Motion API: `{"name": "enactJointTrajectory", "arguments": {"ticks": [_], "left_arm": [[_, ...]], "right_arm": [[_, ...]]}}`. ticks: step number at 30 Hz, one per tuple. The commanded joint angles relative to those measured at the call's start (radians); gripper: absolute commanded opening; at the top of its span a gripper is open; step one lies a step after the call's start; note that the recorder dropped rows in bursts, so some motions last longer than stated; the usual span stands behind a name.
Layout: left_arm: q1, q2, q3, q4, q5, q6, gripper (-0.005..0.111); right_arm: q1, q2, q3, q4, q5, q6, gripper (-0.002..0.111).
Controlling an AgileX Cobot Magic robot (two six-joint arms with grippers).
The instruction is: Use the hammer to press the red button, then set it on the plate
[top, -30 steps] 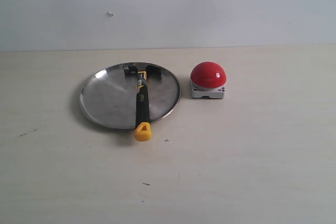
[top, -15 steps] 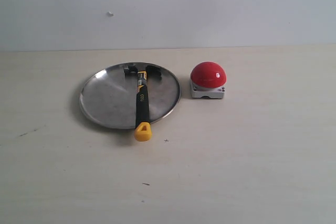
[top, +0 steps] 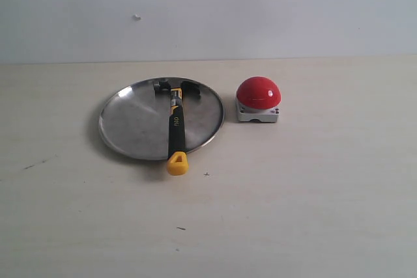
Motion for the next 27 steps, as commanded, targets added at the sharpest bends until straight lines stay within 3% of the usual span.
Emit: {"name": "enactJointTrajectory", "arguments": {"ticks": [1, 13, 27], "left_arm": [[0.001, -0.092, 0.071, 0.041, 0.001, -0.034, 0.000], [0.001, -0.155, 0.188, 0.041, 0.005, -0.097, 0.000], [0.001, -0.155, 0.188, 0.044, 0.049, -0.093, 0.000]], "right_arm": [[-0.008, -0.005, 0.004, -0.003, -0.006, -0.009, 0.000], [-0.008, -0.005, 0.004, -0.003, -0.006, -0.009, 0.000], [-0.008, -0.005, 0.004, -0.003, -0.006, -0.009, 0.000]]}}
